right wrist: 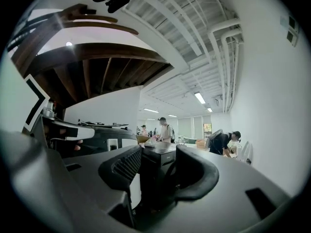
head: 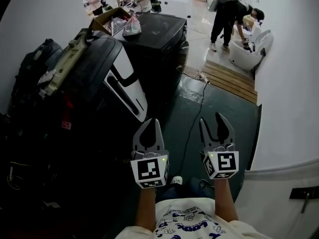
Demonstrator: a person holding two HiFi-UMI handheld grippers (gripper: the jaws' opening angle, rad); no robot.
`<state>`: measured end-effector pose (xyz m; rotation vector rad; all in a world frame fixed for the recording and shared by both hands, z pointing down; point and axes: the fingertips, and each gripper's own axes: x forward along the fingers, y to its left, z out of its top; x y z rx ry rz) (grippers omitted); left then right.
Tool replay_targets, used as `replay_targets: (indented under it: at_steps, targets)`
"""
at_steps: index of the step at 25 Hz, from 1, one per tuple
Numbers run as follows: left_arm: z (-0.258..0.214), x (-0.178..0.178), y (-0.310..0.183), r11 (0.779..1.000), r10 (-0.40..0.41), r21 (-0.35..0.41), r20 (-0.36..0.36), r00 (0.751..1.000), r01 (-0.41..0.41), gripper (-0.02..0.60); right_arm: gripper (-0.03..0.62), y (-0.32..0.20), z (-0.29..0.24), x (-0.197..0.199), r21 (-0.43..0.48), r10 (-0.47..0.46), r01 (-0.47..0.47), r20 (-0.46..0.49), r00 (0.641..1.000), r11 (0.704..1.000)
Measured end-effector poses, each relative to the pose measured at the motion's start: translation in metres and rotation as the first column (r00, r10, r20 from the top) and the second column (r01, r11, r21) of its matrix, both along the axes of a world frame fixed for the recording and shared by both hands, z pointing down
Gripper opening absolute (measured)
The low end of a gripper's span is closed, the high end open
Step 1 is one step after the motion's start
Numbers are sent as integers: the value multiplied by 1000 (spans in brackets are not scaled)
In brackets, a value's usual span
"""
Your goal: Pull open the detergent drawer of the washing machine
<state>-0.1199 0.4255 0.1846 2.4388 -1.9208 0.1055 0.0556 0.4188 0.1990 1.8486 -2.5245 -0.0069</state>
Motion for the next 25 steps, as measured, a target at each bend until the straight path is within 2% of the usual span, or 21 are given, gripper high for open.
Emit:
replay_targets:
  at_steps: [13,25]
  targets:
    - [23,-2,-58,999,-12,-46,-7,1000,11,14,233,-60,20,3,-53,-5,5,0,1000,999]
    - [20,18,-188,993,-114,-38,1,993,114,14,233,-206,17,27,-37,-95,95,5,996,995]
